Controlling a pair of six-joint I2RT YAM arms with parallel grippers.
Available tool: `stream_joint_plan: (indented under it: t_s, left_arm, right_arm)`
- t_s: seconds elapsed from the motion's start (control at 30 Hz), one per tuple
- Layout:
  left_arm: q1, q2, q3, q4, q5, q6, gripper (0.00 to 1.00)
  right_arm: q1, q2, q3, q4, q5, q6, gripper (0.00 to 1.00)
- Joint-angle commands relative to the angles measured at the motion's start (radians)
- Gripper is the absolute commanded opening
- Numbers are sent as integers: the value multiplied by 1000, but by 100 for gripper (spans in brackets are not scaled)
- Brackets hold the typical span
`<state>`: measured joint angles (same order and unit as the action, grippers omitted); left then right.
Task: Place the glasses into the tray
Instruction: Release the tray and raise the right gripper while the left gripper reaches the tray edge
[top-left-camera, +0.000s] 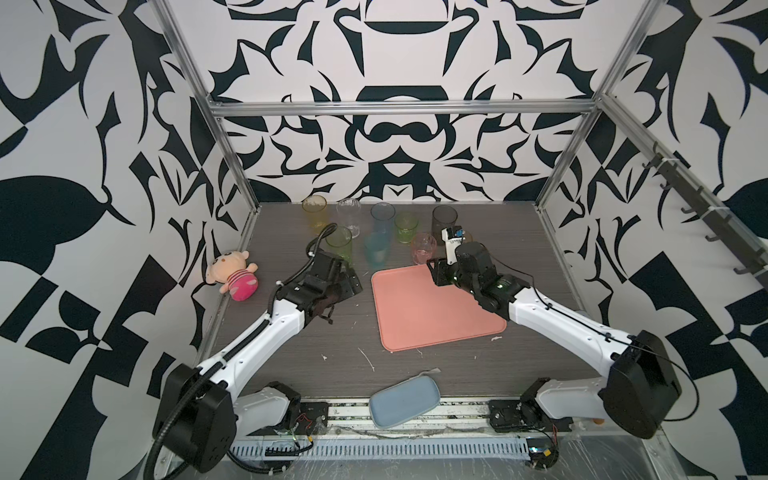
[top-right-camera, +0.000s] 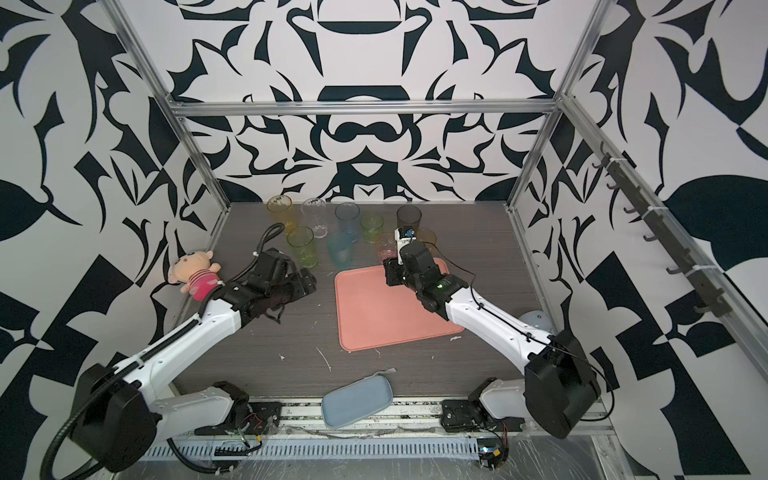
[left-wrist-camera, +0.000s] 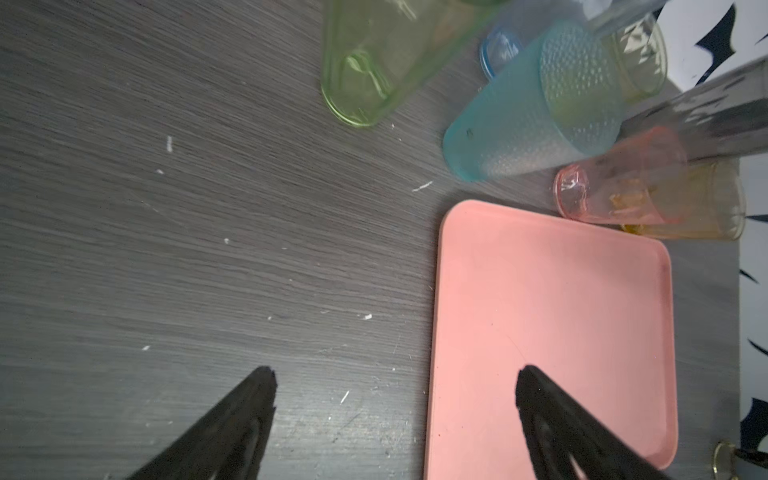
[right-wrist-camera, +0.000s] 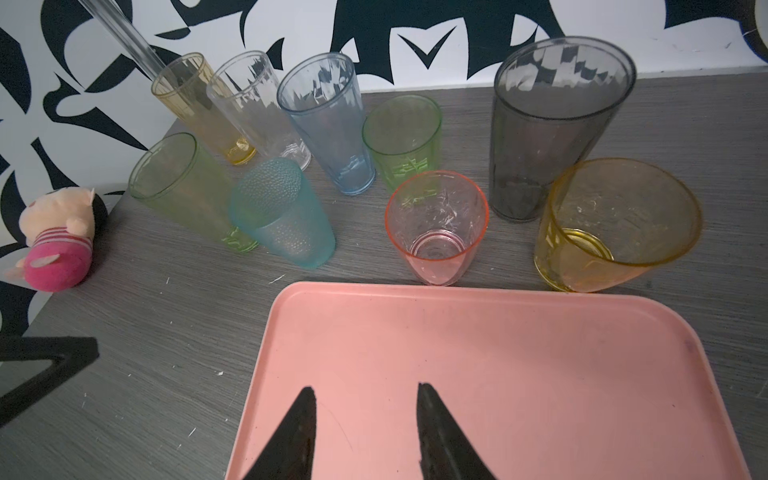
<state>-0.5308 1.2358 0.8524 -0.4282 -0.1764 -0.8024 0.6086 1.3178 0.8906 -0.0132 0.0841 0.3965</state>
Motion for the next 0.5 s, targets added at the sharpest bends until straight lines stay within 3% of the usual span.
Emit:
stream_joint_plan:
  t_s: [0.0,0.13,0.33,0.47]
  left_arm:
    - [-53,73,59,-20,-58,-44,90]
    - [-127,154,109,-35,-98,-69,89]
    - [-207,284,175,-60,-117,-115,86]
    - [-232,334,182,-67,-135,-139,76]
  right_arm:
    - [-18,-32,-34,137,20,-48,43]
    - [-49,-30,-87,184,-25,-24,44]
    - [-55,-9,-120,189,38,-4,44]
    - [-55,-29,-149,207,84,-2,44]
